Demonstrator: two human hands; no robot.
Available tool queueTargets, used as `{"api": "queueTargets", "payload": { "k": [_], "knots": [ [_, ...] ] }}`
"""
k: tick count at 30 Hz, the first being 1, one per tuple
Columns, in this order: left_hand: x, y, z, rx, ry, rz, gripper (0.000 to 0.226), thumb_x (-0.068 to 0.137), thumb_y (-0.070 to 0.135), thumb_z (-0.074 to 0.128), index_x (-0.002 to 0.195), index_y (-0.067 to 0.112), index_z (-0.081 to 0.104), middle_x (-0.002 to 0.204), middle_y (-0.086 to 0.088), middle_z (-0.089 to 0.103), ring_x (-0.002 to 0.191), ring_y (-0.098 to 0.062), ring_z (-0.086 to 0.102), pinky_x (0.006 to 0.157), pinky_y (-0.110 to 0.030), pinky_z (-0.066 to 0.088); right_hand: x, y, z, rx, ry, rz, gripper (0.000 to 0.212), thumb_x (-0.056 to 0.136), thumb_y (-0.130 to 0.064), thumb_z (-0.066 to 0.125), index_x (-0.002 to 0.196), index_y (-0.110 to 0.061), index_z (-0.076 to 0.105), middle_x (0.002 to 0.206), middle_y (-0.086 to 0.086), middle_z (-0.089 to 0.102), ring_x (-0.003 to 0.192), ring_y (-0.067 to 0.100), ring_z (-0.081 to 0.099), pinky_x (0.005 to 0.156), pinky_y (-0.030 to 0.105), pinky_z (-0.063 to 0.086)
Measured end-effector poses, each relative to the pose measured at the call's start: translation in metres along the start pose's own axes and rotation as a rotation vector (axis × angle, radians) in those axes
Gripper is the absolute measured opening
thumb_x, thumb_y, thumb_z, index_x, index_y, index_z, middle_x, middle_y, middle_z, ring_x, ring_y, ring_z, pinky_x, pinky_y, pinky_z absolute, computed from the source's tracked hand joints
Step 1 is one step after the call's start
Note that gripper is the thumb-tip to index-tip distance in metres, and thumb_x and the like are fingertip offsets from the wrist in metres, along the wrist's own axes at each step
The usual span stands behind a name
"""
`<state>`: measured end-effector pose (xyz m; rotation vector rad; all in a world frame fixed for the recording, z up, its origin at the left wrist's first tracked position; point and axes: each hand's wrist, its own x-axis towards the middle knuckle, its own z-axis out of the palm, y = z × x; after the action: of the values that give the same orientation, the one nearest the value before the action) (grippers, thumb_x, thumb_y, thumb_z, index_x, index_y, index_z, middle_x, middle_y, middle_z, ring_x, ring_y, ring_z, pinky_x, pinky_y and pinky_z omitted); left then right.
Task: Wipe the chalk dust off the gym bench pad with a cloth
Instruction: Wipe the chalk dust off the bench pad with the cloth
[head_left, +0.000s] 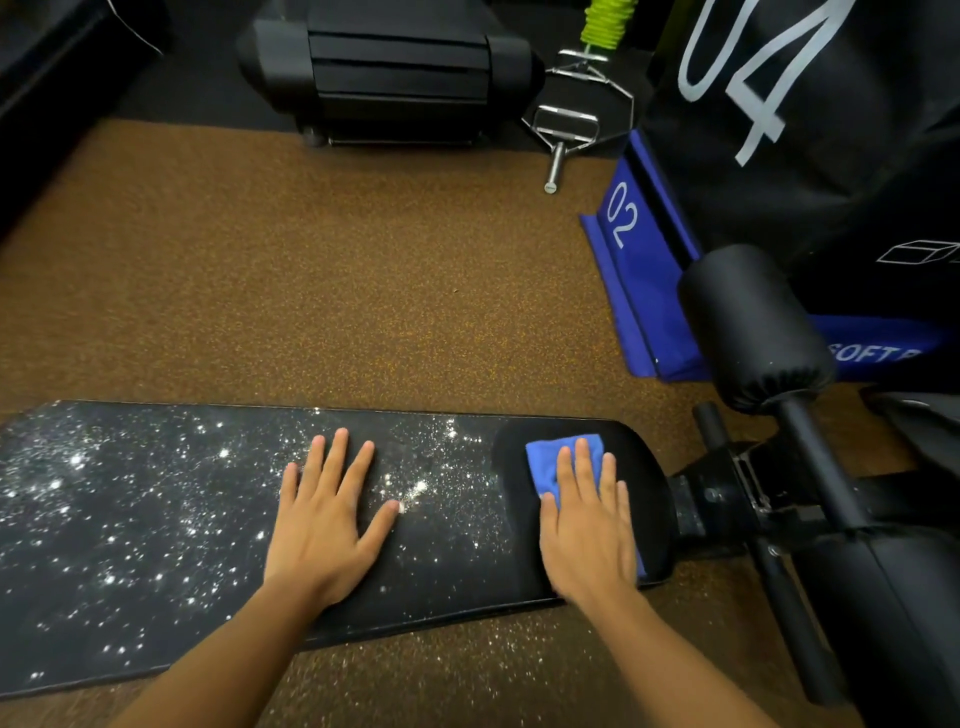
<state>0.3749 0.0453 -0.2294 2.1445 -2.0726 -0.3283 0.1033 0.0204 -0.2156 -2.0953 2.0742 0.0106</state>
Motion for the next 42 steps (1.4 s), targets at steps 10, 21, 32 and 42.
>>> {"api": "queueTargets", "payload": {
  "k": [10, 21, 32, 42],
  "knots": [
    [-0.005, -0.009, -0.005, 0.02, -0.007, -0.021, 0.079, 0.084, 0.077, 0.018, 0.149, 0.033, 0.017, 0.16, 0.001, 0.008, 0.146, -0.019, -0.004, 0.116, -0.051, 0.0, 0.028, -0.051, 0.003, 0.024, -0.036, 0.054, 0.06, 0.099, -0.043, 0.012, 0.15, -0.017, -0.006, 0.159, 0.004, -0.014, 0.143, 0.033, -0.015, 0.116, 0.045, -0.004],
    [-0.004, -0.008, -0.006, 0.065, -0.047, -0.018, 0.091, 0.076, 0.087, 0.016, 0.15, 0.034, 0.005, 0.159, 0.001, -0.008, 0.144, -0.021, -0.018, 0.115, -0.056, -0.002, -0.03, -0.009, 0.01, -0.028, -0.011, -0.099, 0.058, 0.095, -0.04, 0.022, 0.148, -0.018, 0.021, 0.156, 0.0, 0.015, 0.144, 0.03, 0.011, 0.112, 0.047, 0.02],
    [-0.003, -0.006, -0.006, 0.069, -0.047, -0.02, 0.091, 0.077, 0.087, 0.014, 0.15, 0.034, 0.004, 0.159, 0.0, -0.009, 0.144, -0.021, -0.017, 0.114, -0.057, -0.002, 0.032, -0.042, 0.004, 0.022, -0.024, 0.123, 0.059, 0.1, -0.038, 0.019, 0.151, -0.016, 0.0, 0.159, 0.004, -0.01, 0.144, 0.033, -0.01, 0.117, 0.045, 0.001],
    [-0.003, -0.007, -0.003, 0.064, -0.029, -0.021, 0.09, 0.077, 0.085, 0.017, 0.15, 0.034, 0.008, 0.16, 0.0, -0.005, 0.145, -0.02, -0.015, 0.114, -0.057, -0.001, 0.017, -0.081, 0.008, 0.032, -0.053, -0.172, 0.061, 0.095, -0.04, 0.007, 0.152, -0.017, 0.01, 0.16, 0.001, 0.003, 0.145, 0.03, -0.003, 0.117, 0.045, 0.002]
  ]
}}
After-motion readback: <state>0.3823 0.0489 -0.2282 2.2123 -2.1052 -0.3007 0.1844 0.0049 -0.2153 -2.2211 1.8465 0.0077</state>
